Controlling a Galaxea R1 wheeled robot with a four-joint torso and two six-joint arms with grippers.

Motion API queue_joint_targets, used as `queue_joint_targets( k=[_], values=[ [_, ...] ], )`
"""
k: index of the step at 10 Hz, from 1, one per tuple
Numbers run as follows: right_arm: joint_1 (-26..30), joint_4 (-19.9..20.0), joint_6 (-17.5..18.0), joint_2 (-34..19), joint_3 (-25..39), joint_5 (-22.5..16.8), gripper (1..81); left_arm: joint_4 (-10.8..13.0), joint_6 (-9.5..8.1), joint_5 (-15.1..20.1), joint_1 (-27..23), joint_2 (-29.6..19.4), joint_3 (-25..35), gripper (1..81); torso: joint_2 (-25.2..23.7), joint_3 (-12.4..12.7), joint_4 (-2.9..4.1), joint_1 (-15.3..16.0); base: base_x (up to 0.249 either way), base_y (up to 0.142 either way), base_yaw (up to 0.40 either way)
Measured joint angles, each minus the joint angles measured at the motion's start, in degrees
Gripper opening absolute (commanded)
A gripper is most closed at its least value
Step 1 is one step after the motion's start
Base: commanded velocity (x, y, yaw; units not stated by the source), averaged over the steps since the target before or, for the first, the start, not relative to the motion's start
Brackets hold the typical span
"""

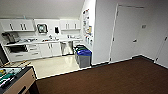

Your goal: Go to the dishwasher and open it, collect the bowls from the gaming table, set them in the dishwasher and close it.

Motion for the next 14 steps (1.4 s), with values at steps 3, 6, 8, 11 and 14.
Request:
queue_joint_targets(
  k=[3,6,8,11,14],
  values=[
    [0.13,0.00,-0.05,-0.33,-0.11,-0.01,81.1,0.00,-0.02,0.00,0.22,0.28,0.07,81.1,-0.02,0.00,0.00,-0.05,0.101,0.080,0.000],
    [0.71,-0.02,-0.11,0.72,0.33,0.07,81.1,-0.16,-0.13,-0.07,-0.13,-0.63,-0.39,81.1,0.00,-0.02,0.00,0.00,0.100,0.079,0.000],
    [0.32,-0.05,-0.11,0.33,0.20,-0.04,81.1,-0.17,-0.16,0.09,0.41,-0.09,-0.20,81.1,-0.02,0.00,0.00,-0.07,0.100,0.079,0.000],
    [0.63,-0.05,-0.11,0.05,0.02,0.05,81.1,-0.17,-0.16,0.09,0.05,-0.05,0.05,81.1,0.00,0.00,0.00,-0.07,0.098,0.076,0.000],
    [0.62,-0.05,-0.11,0.33,0.16,-0.01,81.1,-0.17,-0.18,0.15,0.11,-0.24,0.00,81.1,0.00,0.00,0.00,-0.07,0.095,0.075,0.000]
  ],
)
